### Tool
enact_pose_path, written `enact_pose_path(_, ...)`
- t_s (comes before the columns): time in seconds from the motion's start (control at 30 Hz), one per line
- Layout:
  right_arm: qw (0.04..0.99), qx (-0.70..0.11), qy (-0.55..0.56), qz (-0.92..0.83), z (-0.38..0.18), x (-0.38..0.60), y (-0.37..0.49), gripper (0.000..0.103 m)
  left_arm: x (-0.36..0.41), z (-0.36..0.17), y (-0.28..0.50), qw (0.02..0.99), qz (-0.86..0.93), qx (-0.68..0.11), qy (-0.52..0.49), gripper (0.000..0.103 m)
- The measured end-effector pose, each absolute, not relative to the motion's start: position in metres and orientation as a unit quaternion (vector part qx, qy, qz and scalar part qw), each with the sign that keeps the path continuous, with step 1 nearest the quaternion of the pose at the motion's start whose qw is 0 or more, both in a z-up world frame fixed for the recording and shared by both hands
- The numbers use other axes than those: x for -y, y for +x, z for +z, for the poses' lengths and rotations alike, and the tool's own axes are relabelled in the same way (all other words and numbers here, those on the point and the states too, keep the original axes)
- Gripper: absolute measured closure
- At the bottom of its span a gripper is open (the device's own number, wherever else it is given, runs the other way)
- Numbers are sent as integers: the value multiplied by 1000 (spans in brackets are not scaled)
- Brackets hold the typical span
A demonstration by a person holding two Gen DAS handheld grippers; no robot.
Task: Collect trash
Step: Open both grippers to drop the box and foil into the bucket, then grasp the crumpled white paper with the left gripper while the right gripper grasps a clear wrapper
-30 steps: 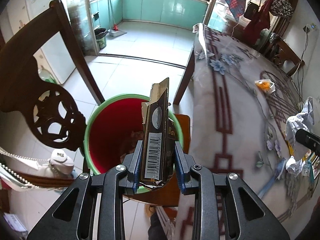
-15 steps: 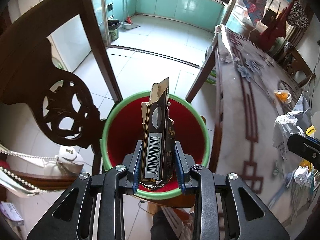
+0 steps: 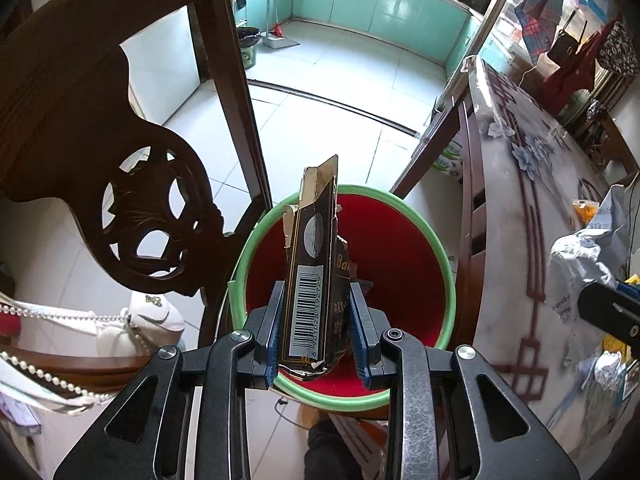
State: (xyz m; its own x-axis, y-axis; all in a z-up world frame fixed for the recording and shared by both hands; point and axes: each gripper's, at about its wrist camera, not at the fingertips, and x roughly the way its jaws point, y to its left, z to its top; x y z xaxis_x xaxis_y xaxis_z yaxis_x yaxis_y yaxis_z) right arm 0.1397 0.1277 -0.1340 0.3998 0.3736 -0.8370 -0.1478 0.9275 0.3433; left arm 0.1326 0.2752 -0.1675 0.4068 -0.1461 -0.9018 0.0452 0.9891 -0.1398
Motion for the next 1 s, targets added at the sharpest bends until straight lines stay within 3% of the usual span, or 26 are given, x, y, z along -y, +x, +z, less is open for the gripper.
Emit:
enact_pose_path(0.27,829,-525,97,165,-134,-136,147,56,-276,-168,138,836,-63,-543,-54,74)
enact_pose_path(0.3,829,-525,94,167,-134,-138,147,54,-276,-168,139,835,-63,-544,-55,63)
enact_pose_path(0.33,829,-525,90,169,-133,-139,147,53,-276,-168,140,835,-63,-543,-56,43)
enact_pose_path(0.37,830,-523,89,170,-132,-141,146,51,-276,-167,140,838,-63,-539,-56,36)
enact_pose_path(1.0,845,-502,84,166,-115,-131,127,49,-268,-150,126,852,-56,-518,-48,35)
